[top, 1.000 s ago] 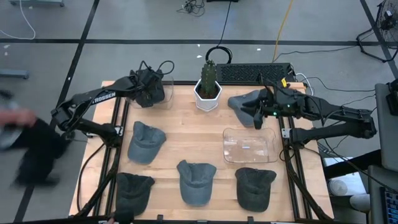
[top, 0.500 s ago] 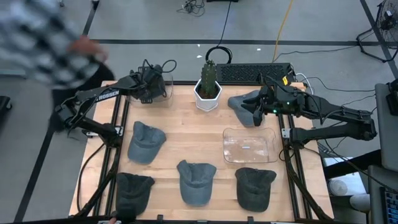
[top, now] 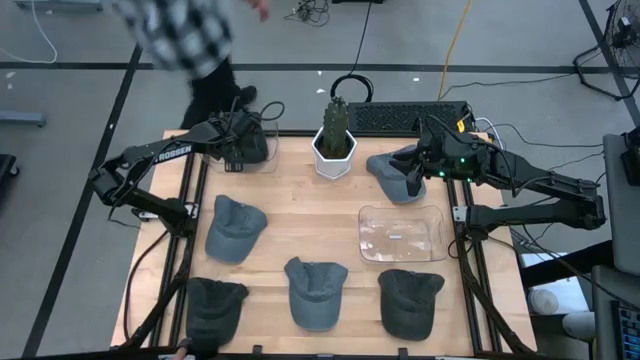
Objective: Pick & Place hat
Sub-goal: Put the middle top black cap into the top transparent bin
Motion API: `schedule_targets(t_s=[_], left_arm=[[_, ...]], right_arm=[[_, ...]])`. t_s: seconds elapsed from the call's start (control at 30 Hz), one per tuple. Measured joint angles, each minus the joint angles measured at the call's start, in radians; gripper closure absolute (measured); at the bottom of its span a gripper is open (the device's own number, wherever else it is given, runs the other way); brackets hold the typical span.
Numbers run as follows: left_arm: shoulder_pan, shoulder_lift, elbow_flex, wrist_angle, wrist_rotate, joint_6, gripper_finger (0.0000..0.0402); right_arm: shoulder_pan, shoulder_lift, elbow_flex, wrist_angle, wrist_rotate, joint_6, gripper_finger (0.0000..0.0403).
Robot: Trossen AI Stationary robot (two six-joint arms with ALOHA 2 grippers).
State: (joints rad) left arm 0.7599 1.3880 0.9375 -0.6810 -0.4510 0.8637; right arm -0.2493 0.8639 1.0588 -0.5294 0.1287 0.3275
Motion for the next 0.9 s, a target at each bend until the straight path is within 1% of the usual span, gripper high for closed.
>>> schedule_targets(t_s=[0.03,0.13,0.2,0.27,0.3,0.37,0.4,0.43,0.53,0.6,0.63,0.67,0.8,0.87,0.9], left_arm=[[0.0,0.0,0.0,0.004,-0.024,0.003,0.026],[-0.003,0.0,0.0,0.024,-0.141,0.017,0.0239],[-0.005,-0.004,0.0,0.051,-0.215,0.041,0.0229],[-0.01,-0.017,0.004,0.075,-0.266,0.058,0.0223],[-0.014,-0.024,0.016,0.077,-0.276,0.033,0.0221],[-0.016,-0.045,0.057,0.05,-0.269,-0.098,0.0221],[-0.015,-0.053,0.092,0.011,-0.239,-0.203,0.0222],[-0.009,-0.057,0.134,-0.039,-0.179,-0.322,0.0224],[0.048,-0.053,0.239,-0.197,0.129,-0.66,0.0232],[0.084,-0.043,0.274,-0.208,0.306,-0.821,0.0239],[0.098,-0.037,0.279,-0.204,0.356,-0.879,0.0242],[0.11,-0.031,0.28,-0.204,0.377,-0.929,0.0244],[0.151,0.027,0.28,-0.21,0.376,-1.033,0.0246],[0.169,0.068,0.279,-0.211,0.389,-1.099,0.0238],[0.176,0.085,0.279,-0.205,0.416,-1.136,0.0232]], right_arm=[[0.0,0.0,0.0,0.0,0.0,0.0,0.0298],[0.0,0.0,0.0,0.0,0.0,-0.005,0.0298],[0.0,0.0,0.0,0.0,0.001,-0.013,0.0298],[0.0,0.0,0.0,0.0,0.001,-0.028,0.0298],[0.0,0.0,0.0,0.0,0.002,-0.033,0.0298],[-0.001,0.0,-0.001,0.0,0.005,-0.034,0.0298],[-0.003,0.0,-0.001,0.0,0.005,-0.033,0.0298],[-0.007,0.0,-0.001,0.0,0.005,-0.031,0.0298],[-0.019,0.0,-0.001,0.001,0.005,-0.006,0.0298],[-0.028,0.0,-0.001,0.001,0.005,-0.002,0.0298],[-0.033,0.0,-0.001,0.001,0.005,-0.002,0.0298],[-0.037,0.0,-0.001,0.001,0.004,-0.005,0.0298],[-0.054,0.0,-0.001,0.001,0.001,-0.028,0.0298],[-0.061,0.0,-0.001,0.001,0.0,-0.029,0.0298],[-0.064,0.0,-0.001,0.001,-0.001,-0.029,0.0298]])
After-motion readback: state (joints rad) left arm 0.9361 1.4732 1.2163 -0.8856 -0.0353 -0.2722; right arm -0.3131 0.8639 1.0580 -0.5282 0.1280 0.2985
